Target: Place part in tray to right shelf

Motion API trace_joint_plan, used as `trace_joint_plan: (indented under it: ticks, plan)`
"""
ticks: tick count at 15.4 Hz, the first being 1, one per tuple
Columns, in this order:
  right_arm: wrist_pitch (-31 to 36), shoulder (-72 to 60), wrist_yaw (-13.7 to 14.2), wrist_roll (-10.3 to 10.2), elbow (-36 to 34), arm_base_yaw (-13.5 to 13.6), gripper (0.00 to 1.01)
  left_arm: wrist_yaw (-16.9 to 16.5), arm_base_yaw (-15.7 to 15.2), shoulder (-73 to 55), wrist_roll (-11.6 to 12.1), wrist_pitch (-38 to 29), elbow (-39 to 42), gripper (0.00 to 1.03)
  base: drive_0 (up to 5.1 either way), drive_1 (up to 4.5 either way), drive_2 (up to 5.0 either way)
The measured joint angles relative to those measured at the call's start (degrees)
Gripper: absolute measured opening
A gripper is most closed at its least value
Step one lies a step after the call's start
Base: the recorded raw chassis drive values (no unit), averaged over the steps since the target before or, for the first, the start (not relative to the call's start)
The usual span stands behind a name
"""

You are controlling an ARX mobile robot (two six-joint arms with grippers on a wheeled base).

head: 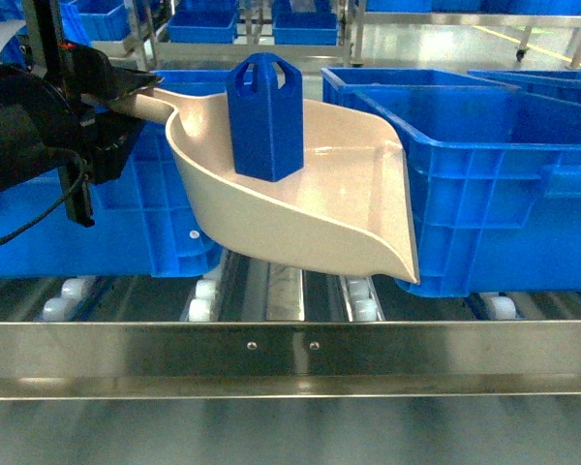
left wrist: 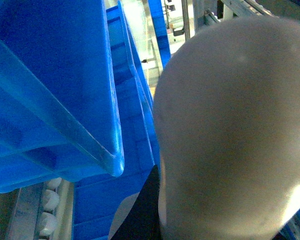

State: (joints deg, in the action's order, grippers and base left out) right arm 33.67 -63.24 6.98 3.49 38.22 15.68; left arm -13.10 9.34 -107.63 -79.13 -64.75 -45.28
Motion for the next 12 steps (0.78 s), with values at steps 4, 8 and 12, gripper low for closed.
trace_joint_plan:
  ticks: [4,8,12]
  plan:
    - [0.0,0.0,0.0,0.0,0.0,0.0,0.98,0.0,0.0,0.0,0.0,0.0,0.0,0.16,0.0,0.00,0.0]
    - [0.1,0.0,0.0,0.0,0.0,0.0,0.98,23.4,3.1,2.5,8.4,12.1,-0.7,0.16,0.0,0.00,0.0]
    - [0.0,0.0,0.0,0.0,0.0,0.0,0.98,23.8,2.4,2.8,9.2,9.1,0.5,0.16,0.0,0.00,0.0]
